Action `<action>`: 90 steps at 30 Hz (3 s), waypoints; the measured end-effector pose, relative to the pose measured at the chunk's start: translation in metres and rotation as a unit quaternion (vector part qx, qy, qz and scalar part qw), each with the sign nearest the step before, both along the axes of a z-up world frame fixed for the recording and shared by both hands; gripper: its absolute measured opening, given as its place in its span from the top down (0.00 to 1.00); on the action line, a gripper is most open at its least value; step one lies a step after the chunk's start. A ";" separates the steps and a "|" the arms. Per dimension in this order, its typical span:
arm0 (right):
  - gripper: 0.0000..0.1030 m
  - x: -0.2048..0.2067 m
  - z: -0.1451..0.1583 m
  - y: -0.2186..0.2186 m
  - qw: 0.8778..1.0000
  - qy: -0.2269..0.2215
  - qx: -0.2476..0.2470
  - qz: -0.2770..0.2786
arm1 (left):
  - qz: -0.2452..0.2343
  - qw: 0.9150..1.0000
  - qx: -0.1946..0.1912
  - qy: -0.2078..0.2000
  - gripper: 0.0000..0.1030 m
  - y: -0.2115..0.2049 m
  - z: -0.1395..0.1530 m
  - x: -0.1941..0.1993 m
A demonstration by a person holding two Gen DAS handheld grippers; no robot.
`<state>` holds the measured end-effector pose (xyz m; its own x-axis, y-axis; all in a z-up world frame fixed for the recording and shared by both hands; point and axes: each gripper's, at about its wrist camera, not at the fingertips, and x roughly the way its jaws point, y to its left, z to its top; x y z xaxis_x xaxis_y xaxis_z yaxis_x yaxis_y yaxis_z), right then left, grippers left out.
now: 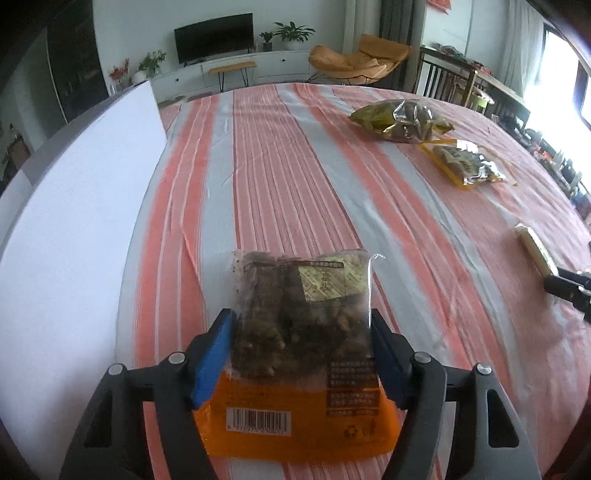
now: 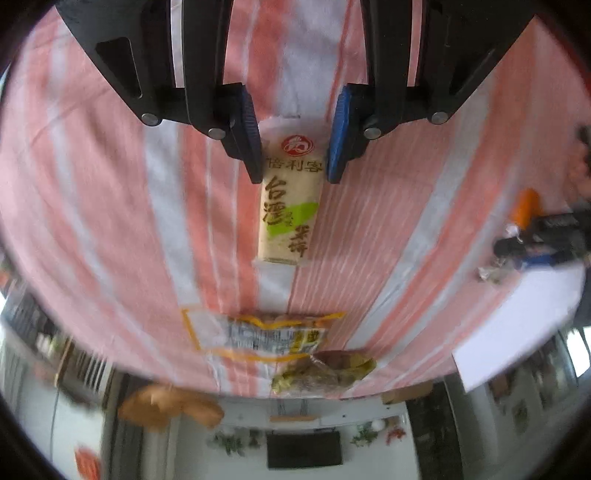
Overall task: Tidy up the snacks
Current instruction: 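Carry both snacks over the cardboard box and open both grippers, then move both open grippers back above the table, then close the left gripper on the gold-topped clear bag of round snacks and lift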
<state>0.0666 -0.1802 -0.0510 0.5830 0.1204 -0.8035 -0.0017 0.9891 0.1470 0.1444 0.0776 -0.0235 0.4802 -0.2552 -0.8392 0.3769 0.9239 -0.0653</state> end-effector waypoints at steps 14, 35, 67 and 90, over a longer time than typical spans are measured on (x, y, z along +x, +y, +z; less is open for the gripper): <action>0.65 0.033 0.106 0.056 0.946 -0.024 0.313 0.086 | 0.088 0.963 -0.239 -0.089 0.33 0.124 0.135 -0.060; 0.18 0.051 0.088 0.260 0.958 -0.023 0.142 0.246 | 0.364 0.917 -0.139 -0.086 0.06 0.321 0.087 -0.070; 0.13 -0.007 -0.006 -0.022 0.992 -0.038 -0.116 -0.025 | 0.068 0.995 -0.067 0.036 0.05 -0.068 -0.022 0.009; 0.03 0.002 -0.014 -0.034 0.998 0.000 -0.058 -0.024 | -0.054 0.996 -0.054 0.035 0.05 -0.241 0.079 0.206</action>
<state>0.0681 -0.2142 -0.0646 0.5856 -0.0027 -0.8106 0.0470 0.9984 0.0307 0.3501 -0.1636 0.0559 0.3868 -0.3934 -0.8341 0.4645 0.8645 -0.1923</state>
